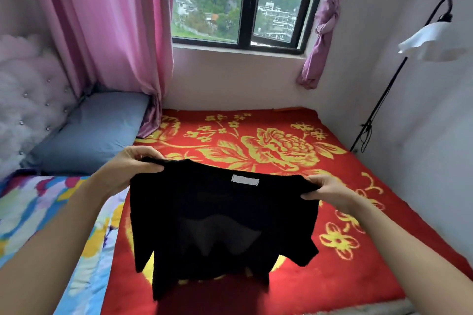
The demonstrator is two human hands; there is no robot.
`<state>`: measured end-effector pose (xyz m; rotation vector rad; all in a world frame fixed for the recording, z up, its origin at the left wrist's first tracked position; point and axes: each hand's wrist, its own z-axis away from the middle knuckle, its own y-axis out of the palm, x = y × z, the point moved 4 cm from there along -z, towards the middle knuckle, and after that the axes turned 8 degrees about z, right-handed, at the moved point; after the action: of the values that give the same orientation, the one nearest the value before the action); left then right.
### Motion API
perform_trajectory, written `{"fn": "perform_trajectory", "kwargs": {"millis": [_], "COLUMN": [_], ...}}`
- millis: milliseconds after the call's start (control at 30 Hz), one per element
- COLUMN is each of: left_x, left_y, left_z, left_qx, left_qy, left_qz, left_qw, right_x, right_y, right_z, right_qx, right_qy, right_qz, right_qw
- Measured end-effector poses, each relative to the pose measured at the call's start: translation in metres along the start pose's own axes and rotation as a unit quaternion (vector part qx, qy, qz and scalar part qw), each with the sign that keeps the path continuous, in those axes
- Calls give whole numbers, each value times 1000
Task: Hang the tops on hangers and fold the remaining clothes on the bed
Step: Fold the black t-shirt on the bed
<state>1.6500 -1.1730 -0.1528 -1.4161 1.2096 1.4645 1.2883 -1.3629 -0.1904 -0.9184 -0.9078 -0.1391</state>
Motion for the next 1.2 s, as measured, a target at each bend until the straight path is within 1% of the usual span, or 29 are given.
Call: {"fn": "perform_trajectory", "kwargs": {"millis": [67,100,133,200,267,300,367,433,467,500,600,667,700,733,800,867,933,967,1000,1067,1200], "left_x": [-8,-14,-23,-39,-57,-65,-79,-90,-93,-94,-93,-88,-84,-78,-67,-51,-30,-19,-7,19,74], "left_y": [2,4,8,18,36,48,72,87,91,94,101,105,108,108,105,99,90,87,81,65,20], "left_z": [10,16,24,42,68,82,110,135,143,152,162,163,164,164,159,146,125,116,105,83,20], "left_qx": [-52,-83,-116,-194,-269,-304,-373,-424,-443,-449,-455,-442,-430,-422,-401,-354,-282,-253,-236,-223,-199], "left_qy": [31,55,79,127,175,197,234,260,258,256,242,218,205,185,149,119,73,48,25,-9,-66], "left_qz": [-83,-129,-177,-270,-327,-353,-419,-475,-484,-482,-503,-516,-519,-517,-499,-460,-374,-324,-282,-233,-213], "left_qw": [995,987,974,935,889,862,794,726,710,707,694,700,710,721,754,806,880,910,930,947,954], "right_x": [1,2,3,9,19,23,31,31,31,28,20,10,4,-1,-11,-19,-28,-34,-41,-53,-71], "right_y": [-6,-10,-15,-27,-41,-50,-66,-81,-86,-89,-92,-90,-88,-86,-84,-80,-72,-69,-65,-61,-49], "right_z": [14,21,28,47,71,85,113,136,146,156,162,157,155,150,140,123,100,90,79,56,-10], "right_qx": [-6,-18,-38,-96,-171,-214,-305,-391,-426,-447,-466,-448,-432,-418,-382,-304,-175,-112,-60,-4,25], "right_qy": [-15,-23,-33,-65,-113,-142,-186,-194,-191,-186,-154,-133,-128,-124,-106,-75,-7,30,58,79,93], "right_qz": [-27,-42,-62,-83,-76,-54,-1,5,-10,-35,-115,-114,-106,-94,-62,-46,-66,-71,-69,-58,-111], "right_qw": [1000,999,997,990,976,965,934,900,884,874,863,877,886,895,916,949,982,991,994,995,989]}}
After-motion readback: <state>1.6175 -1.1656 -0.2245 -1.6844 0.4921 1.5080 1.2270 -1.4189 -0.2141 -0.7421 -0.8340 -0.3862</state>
